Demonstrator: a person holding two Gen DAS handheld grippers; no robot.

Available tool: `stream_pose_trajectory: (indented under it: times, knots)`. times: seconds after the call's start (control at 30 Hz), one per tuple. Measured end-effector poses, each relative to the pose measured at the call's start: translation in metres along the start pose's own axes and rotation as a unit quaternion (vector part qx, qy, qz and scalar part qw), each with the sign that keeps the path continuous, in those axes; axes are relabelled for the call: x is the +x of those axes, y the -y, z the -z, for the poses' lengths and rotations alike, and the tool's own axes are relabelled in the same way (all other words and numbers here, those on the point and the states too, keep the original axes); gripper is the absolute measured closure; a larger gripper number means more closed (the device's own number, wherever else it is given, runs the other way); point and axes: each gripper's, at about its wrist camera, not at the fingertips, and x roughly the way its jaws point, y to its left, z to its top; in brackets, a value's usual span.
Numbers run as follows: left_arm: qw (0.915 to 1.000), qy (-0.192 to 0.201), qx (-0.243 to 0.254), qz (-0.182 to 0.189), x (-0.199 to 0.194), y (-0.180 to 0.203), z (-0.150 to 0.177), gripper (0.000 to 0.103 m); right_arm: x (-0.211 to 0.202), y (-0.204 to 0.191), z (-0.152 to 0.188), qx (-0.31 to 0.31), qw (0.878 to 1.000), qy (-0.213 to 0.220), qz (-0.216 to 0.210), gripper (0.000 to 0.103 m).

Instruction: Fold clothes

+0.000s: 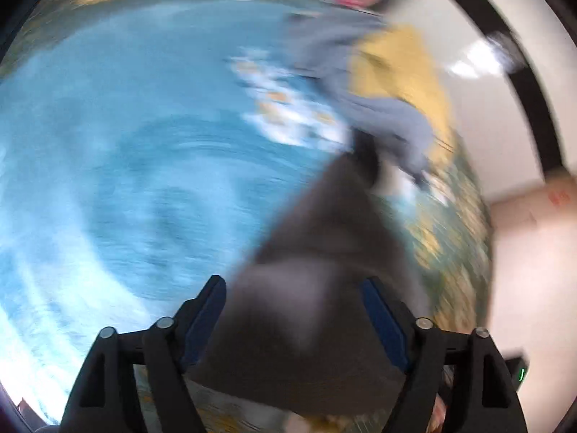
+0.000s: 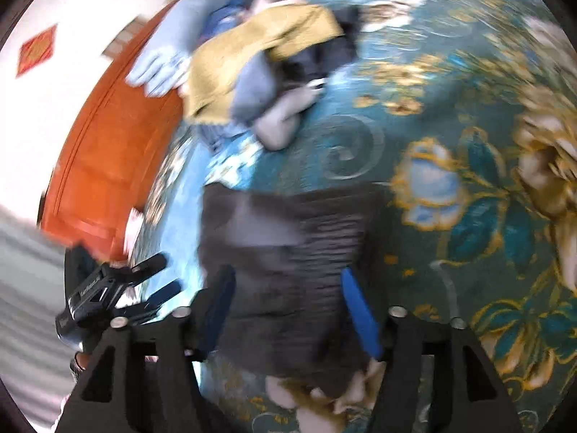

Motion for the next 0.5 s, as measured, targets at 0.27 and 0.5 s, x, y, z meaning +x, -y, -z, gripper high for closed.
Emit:
stream_pose_trajectory:
  times: [0.27, 0.5]
  knots:
    - [0.9967, -0.070, -0.036, -0.020, 0.049, -0.016, -0.012, 0.008, 0.040, 0.070, 0.021, 0.155, 0.982, -0.035, -0.104, 0.019]
    - [0.9940, -0.103, -0.027, 0.026, 0.070, -0.013, -0.019, 0.000, 0.043, 0.059, 0.014, 0.127, 0.986, -0.037, -0.105, 0.017]
